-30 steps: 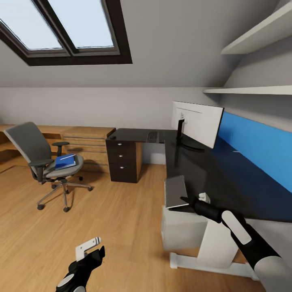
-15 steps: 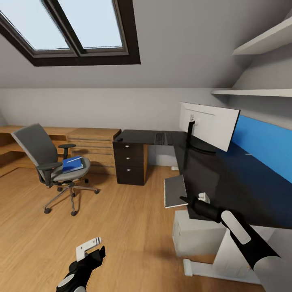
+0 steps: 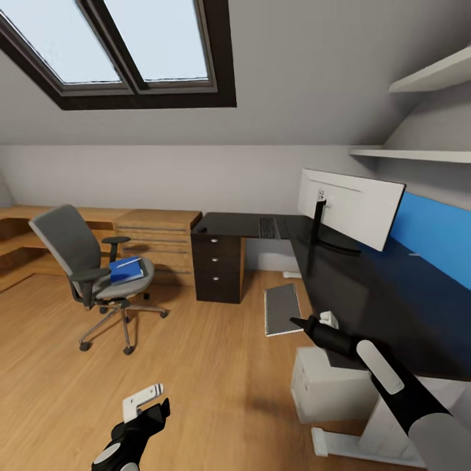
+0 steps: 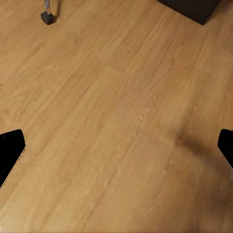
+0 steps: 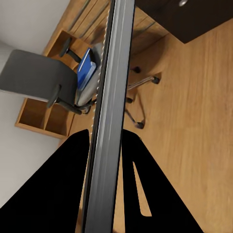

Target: In the bedroom, organize the workspace by keeping the computer under the desk, ensuring the monitor is on the desk, placing the keyboard on the desk next to the monitor, placing the mouse on the desk next to the keyboard, moving the folder from the swivel chair onto the desk next to the mouse, stacking the notebook on top of the folder with the pen on top of the notebook, and positioning the swivel chair next to the desk.

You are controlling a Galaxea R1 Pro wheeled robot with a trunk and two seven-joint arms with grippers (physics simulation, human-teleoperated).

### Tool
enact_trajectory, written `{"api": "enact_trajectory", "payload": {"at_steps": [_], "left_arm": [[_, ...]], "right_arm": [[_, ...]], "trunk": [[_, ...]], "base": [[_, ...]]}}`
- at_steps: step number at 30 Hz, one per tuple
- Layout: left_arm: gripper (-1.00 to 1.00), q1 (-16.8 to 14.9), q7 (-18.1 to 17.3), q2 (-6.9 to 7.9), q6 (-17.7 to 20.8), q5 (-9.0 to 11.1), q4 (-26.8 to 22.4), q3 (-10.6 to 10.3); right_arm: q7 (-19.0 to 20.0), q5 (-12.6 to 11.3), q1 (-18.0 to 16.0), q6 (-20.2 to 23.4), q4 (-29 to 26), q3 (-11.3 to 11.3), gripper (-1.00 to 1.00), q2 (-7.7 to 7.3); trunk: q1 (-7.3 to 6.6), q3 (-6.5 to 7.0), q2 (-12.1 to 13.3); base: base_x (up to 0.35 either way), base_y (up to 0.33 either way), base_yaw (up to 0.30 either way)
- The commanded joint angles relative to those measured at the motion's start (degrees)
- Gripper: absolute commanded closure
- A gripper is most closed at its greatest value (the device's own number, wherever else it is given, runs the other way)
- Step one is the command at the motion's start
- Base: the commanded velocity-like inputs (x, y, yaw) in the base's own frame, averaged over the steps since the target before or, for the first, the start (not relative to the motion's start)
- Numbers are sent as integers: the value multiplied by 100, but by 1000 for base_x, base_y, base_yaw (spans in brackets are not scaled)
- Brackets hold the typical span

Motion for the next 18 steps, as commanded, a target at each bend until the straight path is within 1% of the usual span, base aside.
{"api": "enact_trajectory", "payload": {"at_steps": [1,7,11,15,18], "left_arm": [[-100,-6,43,5,14,27,0,-15],[-100,-4,57,6,14,27,18,-138],[-100,-5,59,7,14,28,22,-162],[-100,-6,56,5,14,30,87,-179],[-100,-5,53,5,14,14,238,-196]], "right_arm": [[4,-15,-5,12,-1,9,100,-4],[3,-3,-5,5,7,11,100,-4],[3,-1,-5,-53,8,11,100,-4],[3,0,-5,-144,17,12,100,-4],[3,0,-5,-219,22,12,100,-4]], "trunk": [[-22,12,38],[-154,120,279],[-242,192,439],[-330,264,600],[-396,318,720]], "base": [[72,209,0],[87,149,0],[137,112,0],[221,99,0],[286,48,0]]}}
